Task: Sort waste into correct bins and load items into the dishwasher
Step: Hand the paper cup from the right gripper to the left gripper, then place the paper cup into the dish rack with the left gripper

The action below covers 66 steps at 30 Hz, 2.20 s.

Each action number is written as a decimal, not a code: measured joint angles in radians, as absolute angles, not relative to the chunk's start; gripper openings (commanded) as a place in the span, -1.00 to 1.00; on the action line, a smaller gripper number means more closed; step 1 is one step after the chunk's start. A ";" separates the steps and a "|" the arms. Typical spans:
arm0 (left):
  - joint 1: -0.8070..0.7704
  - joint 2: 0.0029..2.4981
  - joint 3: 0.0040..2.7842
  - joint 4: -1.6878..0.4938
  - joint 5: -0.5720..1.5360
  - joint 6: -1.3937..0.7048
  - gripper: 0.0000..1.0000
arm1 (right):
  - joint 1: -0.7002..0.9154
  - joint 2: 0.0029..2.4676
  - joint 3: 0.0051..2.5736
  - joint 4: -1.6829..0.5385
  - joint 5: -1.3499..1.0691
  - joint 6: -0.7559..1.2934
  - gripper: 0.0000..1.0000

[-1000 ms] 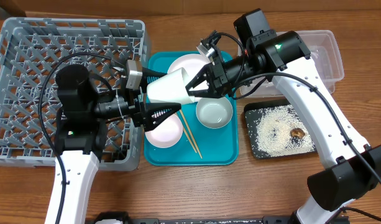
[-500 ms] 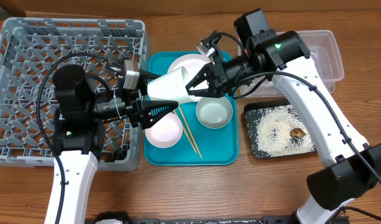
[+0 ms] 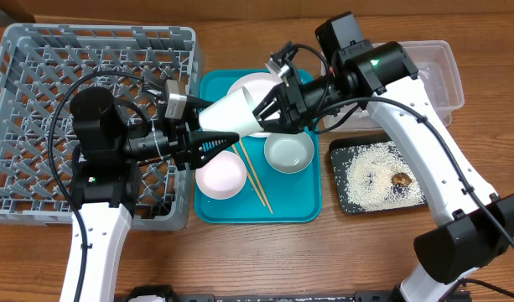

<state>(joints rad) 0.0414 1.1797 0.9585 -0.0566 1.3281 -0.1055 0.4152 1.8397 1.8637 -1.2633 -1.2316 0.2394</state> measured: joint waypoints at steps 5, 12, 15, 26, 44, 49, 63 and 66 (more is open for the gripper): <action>0.054 1.180 0.958 -0.175 1.252 -0.100 -0.09 | 0.411 1.840 1.863 -1.276 -1.077 0.242 0.05; 0.155 1.180 0.959 -0.328 1.139 -0.072 -0.19 | 0.360 1.840 1.863 -1.318 -0.655 0.289 0.11; 0.205 1.180 0.960 -0.425 1.060 -0.065 -0.25 | 0.313 1.840 1.863 -1.356 -0.506 0.300 0.11; 0.438 1.181 1.032 -0.867 0.498 -0.054 -0.77 | 0.147 1.821 1.863 -1.470 -0.142 0.314 0.11; 0.493 1.327 1.074 -0.943 0.133 -0.102 -0.49 | 0.105 1.732 1.863 -1.496 -0.077 0.313 0.11; 0.493 1.413 1.074 -0.916 0.130 -0.102 0.68 | 0.105 1.732 1.863 -1.501 -0.076 0.313 0.11; 0.483 1.439 1.203 -0.958 0.257 -0.106 1.00 | 0.105 1.732 1.863 -1.514 -0.074 0.313 0.11; 0.434 1.420 1.237 -0.958 0.318 -0.105 1.00 | 0.104 1.732 1.863 -1.521 -0.073 0.313 0.13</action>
<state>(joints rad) 0.4339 1.4200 1.2373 -0.9577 0.3180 -0.1055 0.1043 1.7325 1.8633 -1.5211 -0.0734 0.3130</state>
